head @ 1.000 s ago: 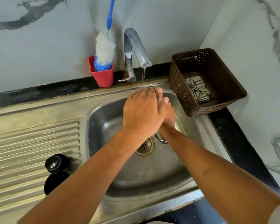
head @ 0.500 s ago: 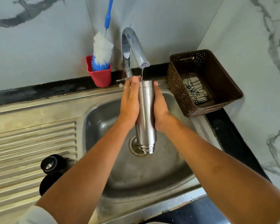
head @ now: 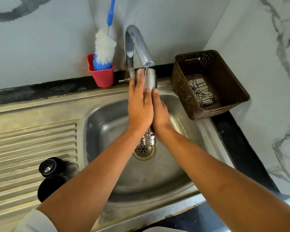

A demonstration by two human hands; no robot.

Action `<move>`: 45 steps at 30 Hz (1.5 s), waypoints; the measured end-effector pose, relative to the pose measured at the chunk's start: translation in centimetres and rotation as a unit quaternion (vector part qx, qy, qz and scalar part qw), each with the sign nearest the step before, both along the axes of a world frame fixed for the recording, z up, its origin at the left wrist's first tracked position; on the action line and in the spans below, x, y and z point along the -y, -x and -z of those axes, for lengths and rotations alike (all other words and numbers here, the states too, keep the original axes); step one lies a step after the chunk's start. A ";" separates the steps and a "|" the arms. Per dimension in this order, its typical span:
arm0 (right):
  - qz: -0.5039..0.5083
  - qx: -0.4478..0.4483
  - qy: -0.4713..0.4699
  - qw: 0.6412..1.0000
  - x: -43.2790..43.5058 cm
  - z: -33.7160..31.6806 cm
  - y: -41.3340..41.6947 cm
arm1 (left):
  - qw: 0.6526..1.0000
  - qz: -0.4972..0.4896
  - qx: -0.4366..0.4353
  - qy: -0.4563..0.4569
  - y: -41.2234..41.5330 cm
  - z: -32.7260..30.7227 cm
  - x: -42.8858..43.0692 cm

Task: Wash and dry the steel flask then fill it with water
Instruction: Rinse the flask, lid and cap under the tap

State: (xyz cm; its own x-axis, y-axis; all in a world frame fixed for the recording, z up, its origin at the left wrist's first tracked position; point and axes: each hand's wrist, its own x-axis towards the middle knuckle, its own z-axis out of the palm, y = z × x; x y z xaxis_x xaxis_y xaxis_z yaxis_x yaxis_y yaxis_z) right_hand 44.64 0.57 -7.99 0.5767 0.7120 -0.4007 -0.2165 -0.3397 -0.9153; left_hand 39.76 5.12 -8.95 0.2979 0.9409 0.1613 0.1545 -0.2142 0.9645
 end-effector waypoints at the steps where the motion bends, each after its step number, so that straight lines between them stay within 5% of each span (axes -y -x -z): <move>1: 0.025 -0.012 0.000 1.000 -0.5 -0.1 -0.6 | 0.999 0.027 -0.007 -0.019 0.4 0.6 1.2; 6: 0.041 -0.059 0.009 0.997 -0.6 -0.4 -2.5 | 0.987 0.151 -0.036 -0.039 3.4 1.5 4.8; 12: -0.156 -0.186 0.018 0.970 2.1 -0.2 -1.0 | 0.983 0.016 0.087 0.162 1.9 -1.9 -2.4; 15: -0.161 -0.154 0.011 0.975 1.9 0.0 -1.3 | 0.988 -0.007 0.077 0.132 1.6 -2.0 -1.5; 20: -0.032 -0.067 -0.003 0.997 0.1 -0.4 -1.9 | 0.996 0.071 -0.050 -0.005 1.9 1.0 4.5; 24: -0.166 -0.200 0.003 0.966 1.4 -0.5 -2.2 | 0.986 0.034 0.085 0.141 2.3 0.1 2.4; 27: -0.234 -0.328 0.050 0.914 3.1 -0.4 -2.4 | 0.931 -0.009 0.184 0.316 2.6 -1.0 -1.1; 30: -0.245 -0.332 0.055 0.909 3.7 0.0 -2.2 | 0.907 -0.002 0.201 0.371 2.8 -0.9 -3.1; 33: -0.206 -0.110 0.043 0.971 2.9 0.5 -1.2 | 0.944 -0.079 0.122 0.295 1.8 -0.7 -3.9; 36: -0.176 0.043 0.057 0.982 2.2 0.8 -0.1 | 0.988 -0.098 0.045 0.113 1.5 -1.3 -2.9; 38: -0.138 0.041 0.047 0.988 1.3 0.8 0.0 | 0.998 -0.049 0.001 0.034 1.1 -0.8 -1.2; 42: -0.016 -0.018 0.037 0.999 -0.6 0.2 -1.3 | 0.996 0.080 -0.029 0.014 2.1 1.4 4.1; 45: -0.071 -0.079 0.034 0.994 0.3 -0.2 -2.1 | 0.994 0.101 -0.026 0.008 2.7 2.7 4.6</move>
State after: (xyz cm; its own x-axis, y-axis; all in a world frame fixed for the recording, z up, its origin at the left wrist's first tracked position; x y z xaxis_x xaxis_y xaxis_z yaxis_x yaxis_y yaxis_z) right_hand 46.70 0.24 -7.83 0.3992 0.7498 -0.5276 -0.3012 -0.4363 -0.8479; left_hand 37.08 0.52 -11.63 0.4890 0.8631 0.1264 0.1597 -0.2310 0.9597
